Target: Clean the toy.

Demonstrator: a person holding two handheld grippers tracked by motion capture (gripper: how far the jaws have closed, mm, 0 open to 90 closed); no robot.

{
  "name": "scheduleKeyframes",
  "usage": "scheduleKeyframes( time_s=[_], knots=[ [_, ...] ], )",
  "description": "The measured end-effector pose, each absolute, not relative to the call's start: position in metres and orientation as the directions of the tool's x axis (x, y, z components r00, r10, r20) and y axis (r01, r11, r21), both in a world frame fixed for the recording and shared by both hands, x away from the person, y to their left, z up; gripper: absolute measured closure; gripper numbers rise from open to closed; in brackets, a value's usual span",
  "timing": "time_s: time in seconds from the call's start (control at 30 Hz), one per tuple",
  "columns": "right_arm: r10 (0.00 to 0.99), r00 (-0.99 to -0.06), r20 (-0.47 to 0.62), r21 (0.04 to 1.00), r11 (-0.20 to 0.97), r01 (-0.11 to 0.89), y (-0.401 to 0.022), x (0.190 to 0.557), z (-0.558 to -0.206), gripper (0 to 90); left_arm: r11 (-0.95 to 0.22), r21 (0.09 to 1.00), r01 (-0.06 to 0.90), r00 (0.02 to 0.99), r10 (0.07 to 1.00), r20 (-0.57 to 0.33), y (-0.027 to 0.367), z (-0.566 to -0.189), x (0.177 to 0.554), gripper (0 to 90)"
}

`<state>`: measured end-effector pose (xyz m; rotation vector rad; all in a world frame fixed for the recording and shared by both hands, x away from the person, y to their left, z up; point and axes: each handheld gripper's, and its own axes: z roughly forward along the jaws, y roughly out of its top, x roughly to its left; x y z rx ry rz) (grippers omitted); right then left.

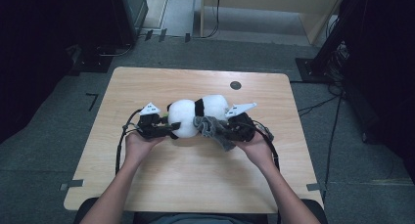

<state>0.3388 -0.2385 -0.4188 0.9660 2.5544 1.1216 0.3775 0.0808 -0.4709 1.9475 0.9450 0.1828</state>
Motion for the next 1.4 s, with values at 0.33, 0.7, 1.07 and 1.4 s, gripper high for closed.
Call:
scheduleKeyframes(
  time_s=[0.33,0.7,1.07,1.4],
  knots=[
    [0.693,-0.717,0.077,0.724,0.456,0.518,-0.273,0.338,-0.413,77.0,-0.269,0.796,0.543,0.693,0.679,-0.243,0.081,-0.471,0.378,48.3],
    [0.703,-0.704,0.102,0.743,0.417,0.524,-0.286,0.334,-0.407,77.8,-0.26,0.794,0.55,0.688,0.68,-0.254,0.081,-0.471,0.378,48.0],
    [0.629,-0.77,0.109,0.763,0.443,0.471,-0.249,0.33,-0.395,78.9,-0.263,0.792,0.551,0.687,0.682,-0.251,0.081,-0.47,0.378,48.0],
    [0.538,-0.835,0.116,0.762,0.491,0.423,-0.198,0.332,-0.398,79.0,-0.259,0.792,0.553,0.684,0.683,-0.255,0.08,-0.47,0.377,48.0]
  ],
)
